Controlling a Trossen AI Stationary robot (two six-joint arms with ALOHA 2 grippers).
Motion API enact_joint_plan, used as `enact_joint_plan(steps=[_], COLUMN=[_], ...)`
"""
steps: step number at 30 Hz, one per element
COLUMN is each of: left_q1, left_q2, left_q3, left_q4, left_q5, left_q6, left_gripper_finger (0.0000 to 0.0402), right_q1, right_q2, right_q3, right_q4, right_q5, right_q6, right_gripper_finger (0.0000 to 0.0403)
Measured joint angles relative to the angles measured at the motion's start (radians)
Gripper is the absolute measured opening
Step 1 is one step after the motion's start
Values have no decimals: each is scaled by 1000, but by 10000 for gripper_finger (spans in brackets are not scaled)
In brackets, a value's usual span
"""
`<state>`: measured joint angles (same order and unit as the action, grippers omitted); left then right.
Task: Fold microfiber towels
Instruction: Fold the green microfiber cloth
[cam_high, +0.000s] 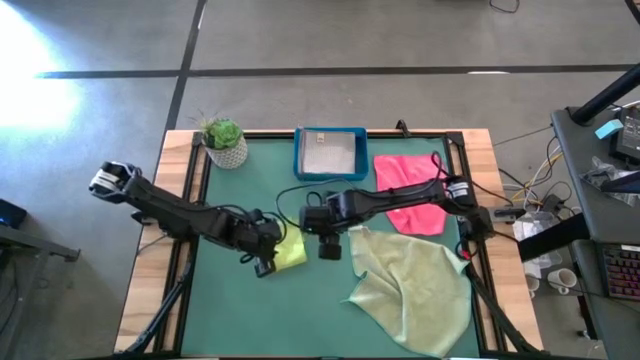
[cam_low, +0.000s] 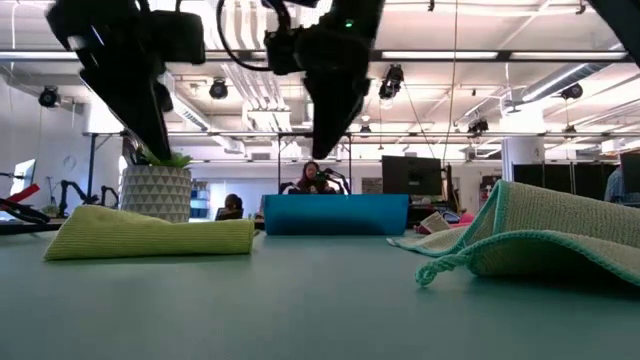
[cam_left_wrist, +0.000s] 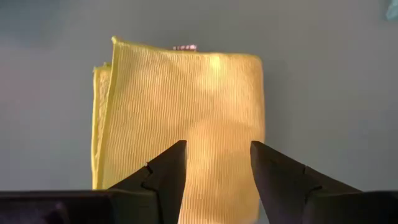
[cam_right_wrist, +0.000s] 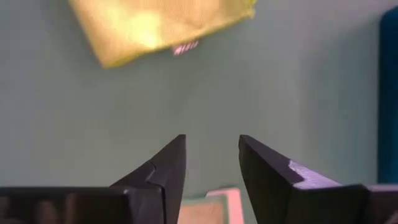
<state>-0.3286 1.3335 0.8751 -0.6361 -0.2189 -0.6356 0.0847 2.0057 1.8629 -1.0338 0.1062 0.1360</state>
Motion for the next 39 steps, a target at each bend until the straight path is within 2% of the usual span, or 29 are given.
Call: enact_joint_plan(steps=[7, 11, 23, 30, 39], left_q1=[50, 86, 197, 232, 253], left_q2=[82, 132, 252, 319, 365], left_q3=[-32, -32, -30, -24, -25], left_q4=[95, 122, 166, 195, 447], left_q5=[-8, -9, -6, 4, 9], left_q6=[98, 147, 179, 217, 315], left_gripper_finger=[162, 162, 162, 162, 162], right_q1=[45, 60, 78, 81, 81], right_q2=[-106, -173, -372, -408, -399], right_q3=[-132, -202, -368, -390, -393], right_q4=[34, 55, 69, 83, 83], right_q5=[1, 35, 102, 106, 133], right_q6=[88, 159, 390, 407, 407], right_gripper_finger=[121, 111, 87, 89, 76])
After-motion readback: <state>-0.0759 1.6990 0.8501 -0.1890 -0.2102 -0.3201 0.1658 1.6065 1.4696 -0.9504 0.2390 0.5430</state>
